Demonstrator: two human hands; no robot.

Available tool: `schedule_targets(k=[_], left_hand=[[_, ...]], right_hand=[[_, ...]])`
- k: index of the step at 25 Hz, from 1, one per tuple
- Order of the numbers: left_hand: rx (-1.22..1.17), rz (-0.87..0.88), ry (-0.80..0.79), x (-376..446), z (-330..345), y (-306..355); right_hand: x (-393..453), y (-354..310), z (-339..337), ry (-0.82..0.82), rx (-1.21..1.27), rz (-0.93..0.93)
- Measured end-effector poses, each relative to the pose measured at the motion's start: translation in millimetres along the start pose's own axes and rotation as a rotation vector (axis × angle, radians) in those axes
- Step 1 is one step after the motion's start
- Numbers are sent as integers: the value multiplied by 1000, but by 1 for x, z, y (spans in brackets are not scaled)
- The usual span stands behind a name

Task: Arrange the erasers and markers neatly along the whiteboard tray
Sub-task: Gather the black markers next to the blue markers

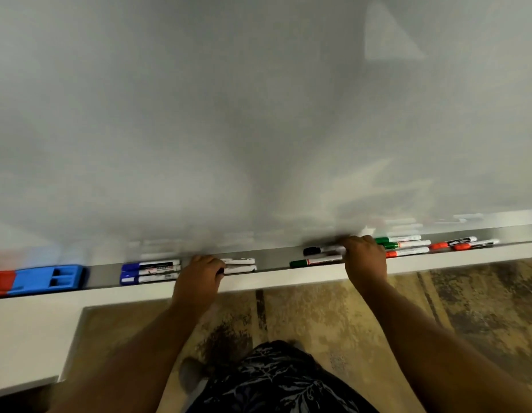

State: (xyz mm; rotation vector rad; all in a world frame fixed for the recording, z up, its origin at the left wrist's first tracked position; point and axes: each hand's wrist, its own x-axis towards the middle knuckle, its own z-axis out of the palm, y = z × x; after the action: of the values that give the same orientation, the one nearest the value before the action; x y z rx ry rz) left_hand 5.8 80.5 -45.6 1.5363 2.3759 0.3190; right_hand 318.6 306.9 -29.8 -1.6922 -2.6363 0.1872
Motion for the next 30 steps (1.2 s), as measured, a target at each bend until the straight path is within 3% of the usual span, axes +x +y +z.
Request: schedule_targets(k=[5, 10, 14, 19, 22, 30], left_hand=[[-124, -72, 3, 2, 0, -2], [-574, -162, -12, 2, -6, 4], [-927, -214, 56, 6, -8, 24], [-1167, -281, 16, 3, -2, 38], [-1228, -291, 13, -2, 2, 35], [-1231, -490, 131, -31, -7, -31]], right_hand=[[7, 20, 18, 39, -75, -153], [4, 27, 29, 42, -92, -184], [-2, 26, 28, 129, 81, -155], [-24, -4, 22, 217, 340, -244], [-30, -31, 15, 218, 469, -361], [-37, -122, 12, -32, 592, -468]])
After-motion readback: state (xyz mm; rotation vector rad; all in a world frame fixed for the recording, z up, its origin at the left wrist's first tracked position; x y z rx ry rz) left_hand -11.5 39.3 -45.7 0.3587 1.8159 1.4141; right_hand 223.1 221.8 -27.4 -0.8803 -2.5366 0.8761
